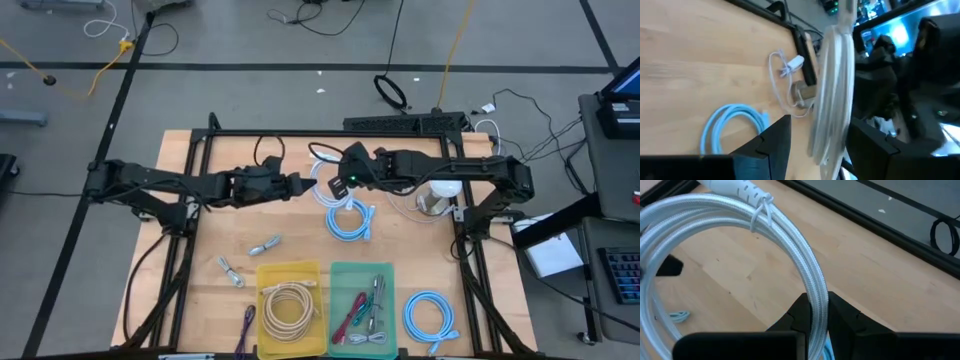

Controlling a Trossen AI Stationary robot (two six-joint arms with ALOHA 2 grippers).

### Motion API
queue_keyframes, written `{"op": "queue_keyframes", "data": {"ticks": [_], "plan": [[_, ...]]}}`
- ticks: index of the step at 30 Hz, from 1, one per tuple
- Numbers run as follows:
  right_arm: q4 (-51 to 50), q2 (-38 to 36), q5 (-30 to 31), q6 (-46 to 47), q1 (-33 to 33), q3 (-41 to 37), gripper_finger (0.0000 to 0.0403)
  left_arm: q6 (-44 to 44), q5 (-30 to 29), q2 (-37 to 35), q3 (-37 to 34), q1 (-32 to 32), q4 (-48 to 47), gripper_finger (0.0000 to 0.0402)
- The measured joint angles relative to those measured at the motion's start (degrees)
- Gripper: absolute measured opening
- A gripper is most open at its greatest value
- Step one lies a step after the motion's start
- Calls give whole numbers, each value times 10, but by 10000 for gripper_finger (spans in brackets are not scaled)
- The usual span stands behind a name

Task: Pick & Place USB Port
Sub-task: Put the large white charger cable into the yellow bin

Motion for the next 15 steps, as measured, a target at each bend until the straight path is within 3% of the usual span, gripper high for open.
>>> {"op": "queue_keyframes", "data": {"ticks": [8, 10, 12, 15], "plan": [[27, 0, -3, -15, 10, 0, 30, -16, 30, 42, 1, 13, 46, 166], [45, 0, -21, -28, 15, 0, 30, -9, 33, 44, 0, 13, 61, 120], [49, -9, -54, -44, 19, -1, 42, 7, 40, 42, 1, 10, 68, 44], [62, -38, -132, -74, 28, -2, 95, 14, 62, 22, 0, 4, 50, 16]]}}
